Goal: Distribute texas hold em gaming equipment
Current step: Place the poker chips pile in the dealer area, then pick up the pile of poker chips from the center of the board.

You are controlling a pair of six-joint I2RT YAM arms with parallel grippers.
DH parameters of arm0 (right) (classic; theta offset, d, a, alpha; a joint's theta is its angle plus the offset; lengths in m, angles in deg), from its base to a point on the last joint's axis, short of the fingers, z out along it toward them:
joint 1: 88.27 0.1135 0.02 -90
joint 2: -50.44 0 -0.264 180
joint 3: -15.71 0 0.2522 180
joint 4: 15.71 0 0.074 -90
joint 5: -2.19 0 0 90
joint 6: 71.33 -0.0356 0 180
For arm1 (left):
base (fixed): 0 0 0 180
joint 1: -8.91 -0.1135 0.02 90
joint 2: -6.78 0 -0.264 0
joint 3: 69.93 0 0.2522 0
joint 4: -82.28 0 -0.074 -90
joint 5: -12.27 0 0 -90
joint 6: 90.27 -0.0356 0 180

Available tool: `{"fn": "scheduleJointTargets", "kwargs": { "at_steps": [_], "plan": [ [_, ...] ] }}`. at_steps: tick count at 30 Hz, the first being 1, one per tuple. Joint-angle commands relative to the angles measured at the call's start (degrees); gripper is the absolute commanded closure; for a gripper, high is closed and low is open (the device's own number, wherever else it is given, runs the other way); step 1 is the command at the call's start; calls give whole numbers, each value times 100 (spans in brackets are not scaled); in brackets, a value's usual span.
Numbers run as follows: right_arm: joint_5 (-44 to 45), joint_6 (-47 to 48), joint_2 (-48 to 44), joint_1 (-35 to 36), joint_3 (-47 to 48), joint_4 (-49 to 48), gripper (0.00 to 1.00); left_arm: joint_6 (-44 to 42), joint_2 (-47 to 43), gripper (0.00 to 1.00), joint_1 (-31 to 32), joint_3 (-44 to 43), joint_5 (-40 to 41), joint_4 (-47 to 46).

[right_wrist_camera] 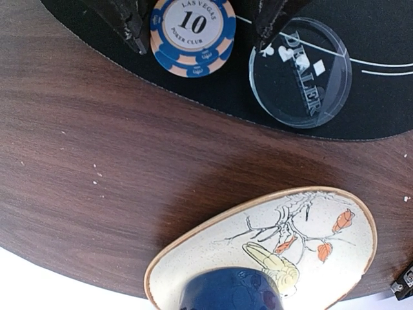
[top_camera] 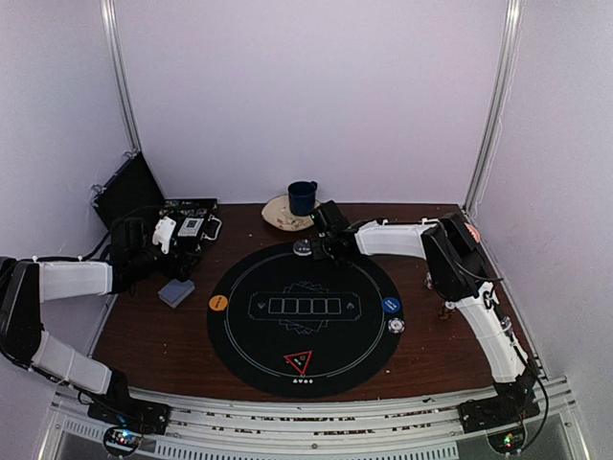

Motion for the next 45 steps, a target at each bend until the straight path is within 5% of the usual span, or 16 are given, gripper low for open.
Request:
{"fn": "scheduleJointTargets", "kwargs": {
  "at_steps": [1,13,20,25,31,39,45],
  "plan": [
    [160,-44,-491,51,-183,60,46,9,58,2,-49,-166,-1,-261],
    [142,-72,-1250,75,-734,-16,35,7,51,2,-44,-167,-5,-251],
    [607,27,-2415,99,-1454,543,14,10,40,2,-49,-174,-18,-236],
    [1018,-310,-3434,19,-2268,998,7,19,23,2,-44,-189,-45,-179],
    [1633,-683,-4542,-21,-3655,1507,6,54,-94,2,-49,-186,-204,-114],
    [1645,-887,-5511,-699,-5642,697,6,33,-223,2,-49,-149,-97,-120],
    [1550,-1122,-5527,-1121,-6146,139,8,13,-135,2,-44,-140,-12,-164]
  ]
}}
